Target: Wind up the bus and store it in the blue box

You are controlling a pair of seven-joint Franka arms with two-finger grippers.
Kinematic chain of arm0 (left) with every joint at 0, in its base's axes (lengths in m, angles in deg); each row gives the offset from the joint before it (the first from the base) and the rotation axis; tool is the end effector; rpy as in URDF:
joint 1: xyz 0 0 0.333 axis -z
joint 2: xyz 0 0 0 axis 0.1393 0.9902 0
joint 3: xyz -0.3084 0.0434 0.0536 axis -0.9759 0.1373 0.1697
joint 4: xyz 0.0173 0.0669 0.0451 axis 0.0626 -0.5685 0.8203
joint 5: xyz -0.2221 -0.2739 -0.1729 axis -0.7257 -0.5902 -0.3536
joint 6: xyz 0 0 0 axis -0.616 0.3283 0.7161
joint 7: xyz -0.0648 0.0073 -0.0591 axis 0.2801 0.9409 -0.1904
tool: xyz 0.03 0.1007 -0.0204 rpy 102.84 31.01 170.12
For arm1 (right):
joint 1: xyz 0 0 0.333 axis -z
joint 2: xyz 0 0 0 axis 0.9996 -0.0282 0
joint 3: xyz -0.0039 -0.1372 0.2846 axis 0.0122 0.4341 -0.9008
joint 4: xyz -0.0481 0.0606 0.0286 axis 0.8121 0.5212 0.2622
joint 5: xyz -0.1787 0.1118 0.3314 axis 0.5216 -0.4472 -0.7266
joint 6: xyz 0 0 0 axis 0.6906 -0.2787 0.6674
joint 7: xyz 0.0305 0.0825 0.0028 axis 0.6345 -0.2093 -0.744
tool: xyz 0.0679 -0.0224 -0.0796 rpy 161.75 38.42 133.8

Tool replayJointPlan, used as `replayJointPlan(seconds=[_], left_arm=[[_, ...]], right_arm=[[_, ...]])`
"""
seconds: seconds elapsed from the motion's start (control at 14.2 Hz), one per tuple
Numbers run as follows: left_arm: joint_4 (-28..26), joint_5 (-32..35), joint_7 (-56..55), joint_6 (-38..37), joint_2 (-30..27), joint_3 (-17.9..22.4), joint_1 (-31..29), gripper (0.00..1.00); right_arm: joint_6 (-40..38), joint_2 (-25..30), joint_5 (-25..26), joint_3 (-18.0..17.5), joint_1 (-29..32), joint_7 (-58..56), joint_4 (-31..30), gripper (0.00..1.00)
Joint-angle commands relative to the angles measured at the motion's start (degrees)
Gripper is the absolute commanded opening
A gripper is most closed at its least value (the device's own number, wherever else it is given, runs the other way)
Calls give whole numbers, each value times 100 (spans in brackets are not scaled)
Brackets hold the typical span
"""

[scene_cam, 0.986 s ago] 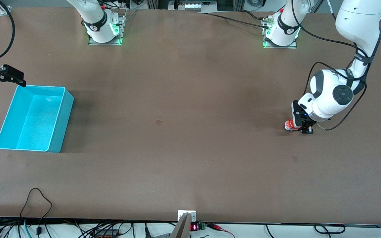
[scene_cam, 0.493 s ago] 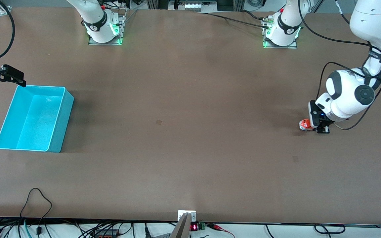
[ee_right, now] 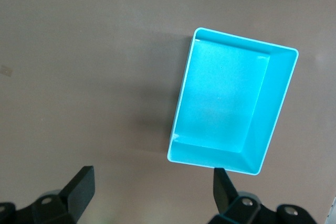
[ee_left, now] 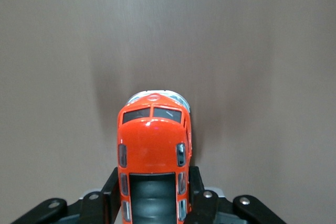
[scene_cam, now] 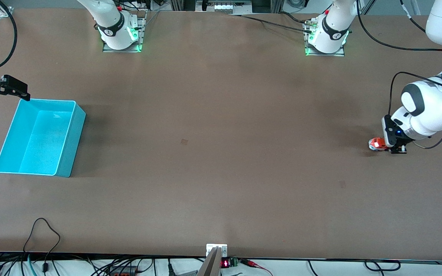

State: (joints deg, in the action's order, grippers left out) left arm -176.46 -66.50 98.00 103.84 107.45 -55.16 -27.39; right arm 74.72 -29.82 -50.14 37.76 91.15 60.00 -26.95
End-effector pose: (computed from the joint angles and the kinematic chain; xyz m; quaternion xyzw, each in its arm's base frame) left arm 0.5449 0.2035 0.1892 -0.7006 0.7132 0.0065 0.0211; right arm 0.5730 -0.0405 0.5915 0.9967 0.0693 -0.0328 0.0284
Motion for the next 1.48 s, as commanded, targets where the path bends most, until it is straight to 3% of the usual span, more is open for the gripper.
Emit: replayJointPlan(seconds=[0.0,0.07,0.14,0.56,0.99,1.41], left_arm=[[262,81,465,44,881,-39,-303,31],[271,81,570,44,855,-39,-303,56],[315,81,676,18,803,-39,-312,100],[1132,72,650,-2072,145,-206,-127,100],[1290,73,598,-2890,-612,-435,21,100],[1694,-24,-1034,-3514,-788,-487,268,100]], right_arm=[[-42,-49,56,-26,31,16,115,100],[-42,-49,56,-26,31,16,115,100],[-42,-49,56,-26,31,16,115,100],[-42,-49,56,-26,31,16,115,100],[-42,-49,56,-26,31,16,115,100],[-42,-49,56,-26,31,16,115,100]])
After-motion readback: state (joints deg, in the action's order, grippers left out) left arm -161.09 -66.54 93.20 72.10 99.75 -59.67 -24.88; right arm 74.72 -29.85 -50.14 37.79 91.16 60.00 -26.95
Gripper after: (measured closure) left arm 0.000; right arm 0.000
